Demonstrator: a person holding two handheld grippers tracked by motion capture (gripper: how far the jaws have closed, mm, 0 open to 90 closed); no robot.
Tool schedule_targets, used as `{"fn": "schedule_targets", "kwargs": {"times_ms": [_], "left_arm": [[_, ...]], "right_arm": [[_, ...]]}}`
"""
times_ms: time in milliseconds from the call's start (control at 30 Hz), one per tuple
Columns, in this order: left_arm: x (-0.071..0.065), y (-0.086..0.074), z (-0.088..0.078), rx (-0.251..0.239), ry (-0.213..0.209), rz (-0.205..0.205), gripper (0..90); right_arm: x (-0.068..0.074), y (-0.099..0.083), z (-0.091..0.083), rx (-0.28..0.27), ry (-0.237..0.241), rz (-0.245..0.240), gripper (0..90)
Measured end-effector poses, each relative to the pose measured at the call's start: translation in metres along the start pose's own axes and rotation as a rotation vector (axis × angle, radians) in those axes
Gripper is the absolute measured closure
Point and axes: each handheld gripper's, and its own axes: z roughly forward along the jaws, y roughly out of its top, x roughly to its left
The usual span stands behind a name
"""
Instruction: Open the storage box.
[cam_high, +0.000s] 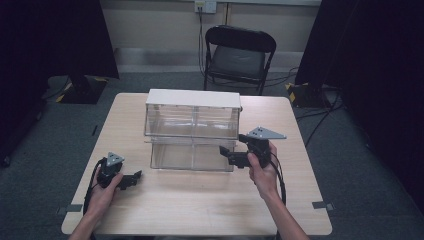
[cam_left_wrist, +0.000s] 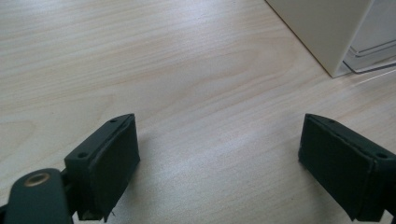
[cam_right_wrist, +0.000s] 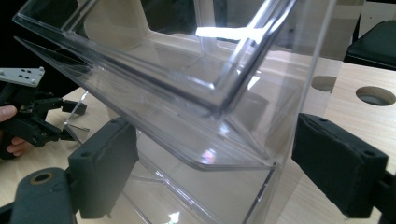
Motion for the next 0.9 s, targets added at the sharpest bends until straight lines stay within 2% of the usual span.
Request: {"fn": "schedule_targets", "kwargs": {"times_ms": [200,333,900], "left_arm": [[0.0000,0.0000,0.0000,0.000,0.001,0.000,11.7],[0.0000,0.0000,0.0000,0.000,0.000,0.000,11.7],[0.0000,0.0000,0.0000,0.000,0.000,0.000,11.7]], "right_arm": [[0.0000,0.0025,0.0021,0.007,0.011,0.011,13.8],[0.0010,0.0027,0.0017,0.009,0.004,-0.002,13.9],[0.0001,0.0020,0.0026,0.003,0.012,0.003,13.7]]}}
